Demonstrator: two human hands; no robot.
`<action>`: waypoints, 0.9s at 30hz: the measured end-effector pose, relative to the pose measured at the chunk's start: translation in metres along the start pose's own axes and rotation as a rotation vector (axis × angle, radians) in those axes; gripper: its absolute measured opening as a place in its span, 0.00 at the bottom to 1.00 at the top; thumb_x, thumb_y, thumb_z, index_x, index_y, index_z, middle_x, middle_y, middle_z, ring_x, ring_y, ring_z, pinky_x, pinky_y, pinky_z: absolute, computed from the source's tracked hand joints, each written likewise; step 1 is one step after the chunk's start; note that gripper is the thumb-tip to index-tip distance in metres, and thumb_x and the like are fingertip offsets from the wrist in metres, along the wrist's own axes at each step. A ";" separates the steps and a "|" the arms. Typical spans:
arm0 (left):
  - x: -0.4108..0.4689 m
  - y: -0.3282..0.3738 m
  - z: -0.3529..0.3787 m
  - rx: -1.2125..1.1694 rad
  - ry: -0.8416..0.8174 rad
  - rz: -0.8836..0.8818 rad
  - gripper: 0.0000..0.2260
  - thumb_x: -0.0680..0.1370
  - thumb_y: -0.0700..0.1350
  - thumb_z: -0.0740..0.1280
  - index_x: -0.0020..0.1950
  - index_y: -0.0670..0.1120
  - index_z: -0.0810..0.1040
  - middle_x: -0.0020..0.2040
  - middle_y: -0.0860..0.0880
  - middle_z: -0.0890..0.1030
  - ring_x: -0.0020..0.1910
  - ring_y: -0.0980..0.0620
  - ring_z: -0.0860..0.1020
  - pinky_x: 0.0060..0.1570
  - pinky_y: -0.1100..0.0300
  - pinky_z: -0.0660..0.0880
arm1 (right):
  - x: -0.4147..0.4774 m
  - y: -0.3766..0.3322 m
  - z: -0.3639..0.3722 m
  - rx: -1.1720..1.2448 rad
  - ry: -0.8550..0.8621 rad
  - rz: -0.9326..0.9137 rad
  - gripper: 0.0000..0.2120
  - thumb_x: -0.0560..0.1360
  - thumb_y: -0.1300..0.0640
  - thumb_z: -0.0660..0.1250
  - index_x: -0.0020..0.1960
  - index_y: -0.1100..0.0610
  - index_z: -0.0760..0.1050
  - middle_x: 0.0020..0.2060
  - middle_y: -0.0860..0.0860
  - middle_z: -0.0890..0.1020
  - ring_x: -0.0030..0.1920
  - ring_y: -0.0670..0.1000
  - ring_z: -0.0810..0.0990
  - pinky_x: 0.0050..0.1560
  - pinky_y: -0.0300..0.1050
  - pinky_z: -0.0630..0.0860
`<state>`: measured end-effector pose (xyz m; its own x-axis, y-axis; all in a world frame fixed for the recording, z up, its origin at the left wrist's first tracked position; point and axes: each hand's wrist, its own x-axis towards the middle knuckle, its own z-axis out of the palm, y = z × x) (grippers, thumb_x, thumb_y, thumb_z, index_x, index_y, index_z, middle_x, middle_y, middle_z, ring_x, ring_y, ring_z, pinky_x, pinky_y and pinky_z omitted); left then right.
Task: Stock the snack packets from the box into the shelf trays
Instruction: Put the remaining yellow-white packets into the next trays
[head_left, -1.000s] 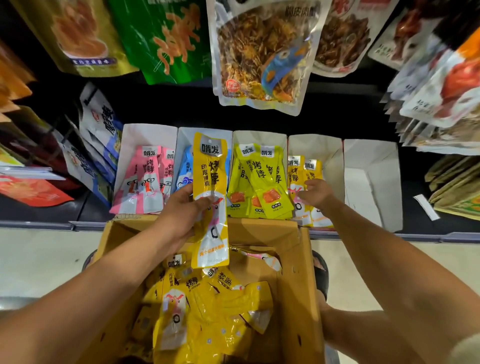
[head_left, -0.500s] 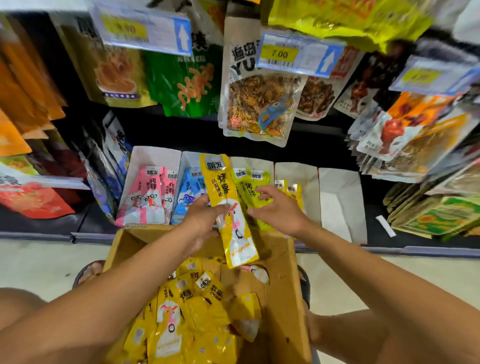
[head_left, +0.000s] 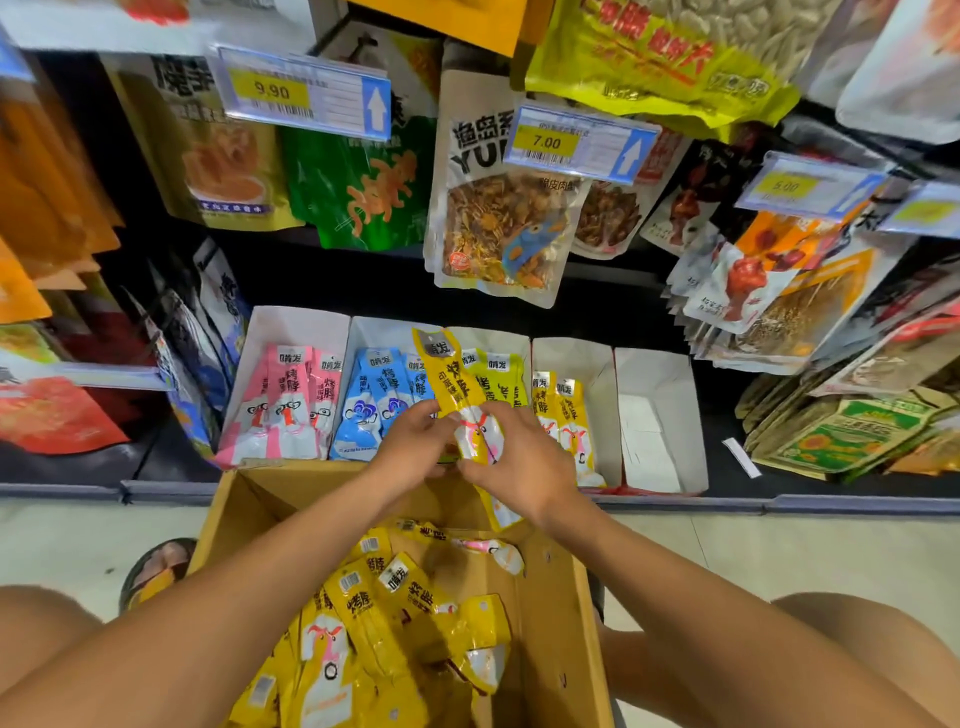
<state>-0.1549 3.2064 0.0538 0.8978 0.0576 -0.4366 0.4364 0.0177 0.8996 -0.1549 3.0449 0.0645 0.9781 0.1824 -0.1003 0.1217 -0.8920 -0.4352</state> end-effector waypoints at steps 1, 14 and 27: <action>0.001 -0.002 -0.002 0.070 -0.002 0.025 0.15 0.85 0.50 0.64 0.71 0.51 0.75 0.58 0.53 0.83 0.57 0.50 0.82 0.45 0.57 0.77 | 0.004 0.006 -0.002 -0.001 -0.007 0.020 0.34 0.68 0.37 0.69 0.71 0.37 0.63 0.66 0.44 0.71 0.62 0.53 0.76 0.50 0.49 0.74; 0.018 -0.092 -0.042 1.461 -0.216 0.042 0.31 0.82 0.69 0.42 0.81 0.63 0.33 0.83 0.50 0.33 0.79 0.37 0.30 0.79 0.39 0.35 | 0.088 0.159 -0.013 -0.097 0.013 0.407 0.34 0.66 0.32 0.70 0.68 0.43 0.69 0.61 0.56 0.75 0.57 0.61 0.79 0.56 0.59 0.79; 0.024 -0.112 -0.040 1.580 -0.199 0.040 0.36 0.78 0.76 0.40 0.72 0.65 0.19 0.75 0.52 0.19 0.73 0.37 0.20 0.75 0.39 0.26 | 0.142 0.214 0.042 -0.157 -0.047 0.540 0.29 0.73 0.41 0.72 0.70 0.48 0.70 0.64 0.55 0.70 0.60 0.60 0.78 0.58 0.56 0.76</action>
<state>-0.1847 3.2456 -0.0568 0.8475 -0.0958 -0.5221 -0.0807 -0.9954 0.0516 0.0030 2.8972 -0.0807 0.9003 -0.3024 -0.3130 -0.3673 -0.9138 -0.1734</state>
